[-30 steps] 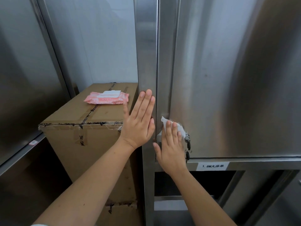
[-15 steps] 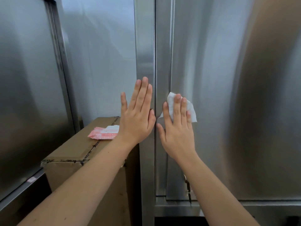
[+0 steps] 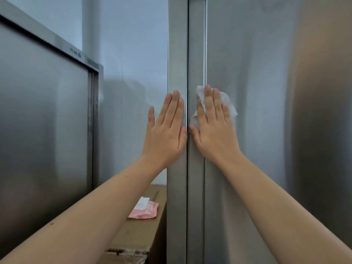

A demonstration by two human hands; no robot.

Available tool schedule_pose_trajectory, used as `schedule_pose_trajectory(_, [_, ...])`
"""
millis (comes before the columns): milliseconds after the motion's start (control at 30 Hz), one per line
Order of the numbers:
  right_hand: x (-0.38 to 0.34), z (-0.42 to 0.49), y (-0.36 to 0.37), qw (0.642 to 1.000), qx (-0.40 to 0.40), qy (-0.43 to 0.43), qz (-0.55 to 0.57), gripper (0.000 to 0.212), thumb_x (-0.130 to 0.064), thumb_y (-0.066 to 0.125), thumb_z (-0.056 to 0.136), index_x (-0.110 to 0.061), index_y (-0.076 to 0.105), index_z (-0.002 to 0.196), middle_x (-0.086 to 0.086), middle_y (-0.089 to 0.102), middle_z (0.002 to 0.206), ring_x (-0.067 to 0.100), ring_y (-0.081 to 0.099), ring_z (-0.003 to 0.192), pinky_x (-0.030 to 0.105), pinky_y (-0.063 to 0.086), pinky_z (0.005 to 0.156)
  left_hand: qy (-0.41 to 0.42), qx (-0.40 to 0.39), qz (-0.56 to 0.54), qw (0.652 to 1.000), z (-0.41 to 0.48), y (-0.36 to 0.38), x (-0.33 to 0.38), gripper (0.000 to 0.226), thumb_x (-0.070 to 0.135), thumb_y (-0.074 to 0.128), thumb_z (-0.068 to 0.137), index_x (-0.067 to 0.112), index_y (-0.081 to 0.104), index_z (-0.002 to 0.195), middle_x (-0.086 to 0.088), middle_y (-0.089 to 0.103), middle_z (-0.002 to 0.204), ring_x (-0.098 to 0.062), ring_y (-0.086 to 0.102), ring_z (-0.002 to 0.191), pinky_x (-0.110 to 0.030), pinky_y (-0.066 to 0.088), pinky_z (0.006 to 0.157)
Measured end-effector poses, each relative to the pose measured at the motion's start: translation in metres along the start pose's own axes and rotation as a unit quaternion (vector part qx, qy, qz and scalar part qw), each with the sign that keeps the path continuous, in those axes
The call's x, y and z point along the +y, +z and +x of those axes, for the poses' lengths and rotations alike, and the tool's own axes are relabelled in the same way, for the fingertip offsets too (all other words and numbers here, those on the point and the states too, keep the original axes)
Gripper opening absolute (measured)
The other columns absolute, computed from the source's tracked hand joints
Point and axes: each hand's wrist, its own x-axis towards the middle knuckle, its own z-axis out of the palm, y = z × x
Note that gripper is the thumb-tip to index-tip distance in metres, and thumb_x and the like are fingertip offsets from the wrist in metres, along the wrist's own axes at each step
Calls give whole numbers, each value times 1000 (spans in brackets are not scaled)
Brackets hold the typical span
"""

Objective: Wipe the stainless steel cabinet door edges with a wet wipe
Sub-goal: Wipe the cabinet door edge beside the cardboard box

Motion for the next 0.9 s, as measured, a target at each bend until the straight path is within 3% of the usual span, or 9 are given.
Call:
schedule_pose_trajectory(133, [7, 37, -9, 999, 5, -14, -30, 58, -29, 32, 98, 0, 16, 147, 15, -12, 154, 31, -11, 143, 32, -20, 109, -11, 7, 11, 1000, 26, -4, -2, 62, 31, 17, 90, 5, 17, 146, -8, 11, 155, -15, 1, 140, -41, -1, 112])
schedule_pose_trajectory(267, [16, 73, -17, 999, 17, -21, -45, 58, -28, 27, 100, -2, 9, 148, 14, -16, 155, 28, -15, 143, 29, -25, 106, -11, 4, 26, 1000, 49, -6, -6, 65, 35, 9, 88, 9, 12, 148, -1, 0, 154, -9, -7, 139, -41, -2, 113])
schedule_pose_trajectory(367, [23, 104, -24, 998, 26, -20, -57, 57, -27, 24, 101, -3, 4, 149, 15, -17, 155, 28, -16, 143, 34, -18, 110, -16, 5, 30, 999, 68, -7, -10, 66, 37, 6, 88, 11, 6, 149, 4, -10, 151, -5, -13, 137, -39, -6, 112])
schedule_pose_trajectory(500, [32, 142, -34, 997, 26, -17, -69, 55, -27, 24, 101, -4, 10, 148, 17, -16, 154, 29, -13, 143, 37, -12, 112, -41, 11, 12, 999, 89, -5, -10, 64, 33, 14, 89, 13, 1, 149, 1, -8, 156, -3, -20, 135, -40, -9, 112])
schedule_pose_trajectory(600, [35, 164, -37, 997, 35, -9, -69, 56, -27, 25, 100, -3, 10, 148, 16, -16, 155, 28, -13, 143, 35, -15, 111, -32, 42, -5, 999, 91, -2, -9, 65, 34, 11, 88, 11, 5, 148, 0, -6, 155, -10, -14, 139, -41, -5, 112])
schedule_pose_trajectory(767, [40, 190, -39, 995, 41, -2, -93, 58, -26, 29, 98, -2, 9, 148, 16, -17, 154, 29, -13, 143, 36, -13, 112, -10, 88, -20, 996, 89, 2, -10, 65, 32, 23, 85, 5, 23, 144, -9, 17, 153, -25, 11, 141, -49, 9, 108])
schedule_pose_trajectory(900, [40, 198, -43, 995, 40, -4, -88, 59, -23, 30, 98, 0, 7, 148, 18, -16, 154, 30, -12, 143, 38, -12, 112, -22, 64, -33, 997, 90, 2, -11, 65, 40, 9, 83, 18, -7, 143, 2, -9, 154, -12, -15, 141, -40, -7, 111])
